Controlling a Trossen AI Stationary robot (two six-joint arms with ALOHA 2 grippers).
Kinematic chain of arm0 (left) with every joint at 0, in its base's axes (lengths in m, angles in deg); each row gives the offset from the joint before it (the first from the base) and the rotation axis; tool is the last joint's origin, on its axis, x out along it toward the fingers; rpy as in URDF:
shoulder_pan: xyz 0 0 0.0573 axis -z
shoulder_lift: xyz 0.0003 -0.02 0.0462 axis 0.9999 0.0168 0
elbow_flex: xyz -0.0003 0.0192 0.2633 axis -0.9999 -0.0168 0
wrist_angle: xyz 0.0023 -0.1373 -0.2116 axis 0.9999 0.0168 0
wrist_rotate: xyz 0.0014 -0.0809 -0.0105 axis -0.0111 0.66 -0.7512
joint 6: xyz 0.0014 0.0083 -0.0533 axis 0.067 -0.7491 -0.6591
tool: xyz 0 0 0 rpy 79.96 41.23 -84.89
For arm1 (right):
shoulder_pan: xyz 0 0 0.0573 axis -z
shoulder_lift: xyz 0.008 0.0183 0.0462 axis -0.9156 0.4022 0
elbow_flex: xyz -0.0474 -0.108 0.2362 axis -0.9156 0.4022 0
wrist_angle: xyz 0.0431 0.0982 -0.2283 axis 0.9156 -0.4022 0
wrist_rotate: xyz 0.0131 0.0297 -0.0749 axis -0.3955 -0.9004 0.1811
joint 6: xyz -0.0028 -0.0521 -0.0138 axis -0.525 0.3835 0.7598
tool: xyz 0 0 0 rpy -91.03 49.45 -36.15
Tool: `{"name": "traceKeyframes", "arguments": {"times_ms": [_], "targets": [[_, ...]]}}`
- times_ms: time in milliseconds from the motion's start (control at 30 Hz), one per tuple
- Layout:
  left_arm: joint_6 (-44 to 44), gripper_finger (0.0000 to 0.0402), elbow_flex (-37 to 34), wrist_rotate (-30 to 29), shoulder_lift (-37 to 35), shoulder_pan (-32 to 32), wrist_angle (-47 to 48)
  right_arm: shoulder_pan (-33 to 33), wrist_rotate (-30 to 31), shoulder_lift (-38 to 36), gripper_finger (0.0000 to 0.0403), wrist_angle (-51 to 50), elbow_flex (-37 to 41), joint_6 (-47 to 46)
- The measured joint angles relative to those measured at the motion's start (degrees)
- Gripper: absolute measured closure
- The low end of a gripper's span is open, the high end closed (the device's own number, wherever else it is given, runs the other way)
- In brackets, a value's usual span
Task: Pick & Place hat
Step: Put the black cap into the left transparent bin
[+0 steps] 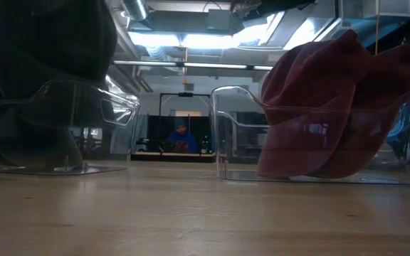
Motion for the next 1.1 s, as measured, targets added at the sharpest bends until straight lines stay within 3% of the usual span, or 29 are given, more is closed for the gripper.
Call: {"name": "traceKeyframes", "arguments": {"times_ms": [367,533,800,900,1100], "targets": [[1.5,0.0359,0.0,-0.6,7.1,0.7,0.9,0.0,0.0,0.0,0.0192,-0.2,0.0,-0.2],[1.1,0.0352,-3.6,-2.7,7.8,1.4,0.5,0.0,0.0,0.0,0.0192,-0.8,0.0,-0.2],[-8.6,0.0350,-7.5,-3.3,4.8,1.3,-7.9,0.0,0.0,0.0,0.0192,-1.1,0.0,-0.1],[-15.7,0.0346,-7.5,-6.3,4.7,1.2,-6.3,0.0,0.0,0.0,0.0192,-1.1,0.0,0.0],[-20.3,0.0351,-7.5,-9.7,5.0,2.5,-2.3,0.0,0.0,0.0,0.0192,-2.8,0.0,0.0]]}}
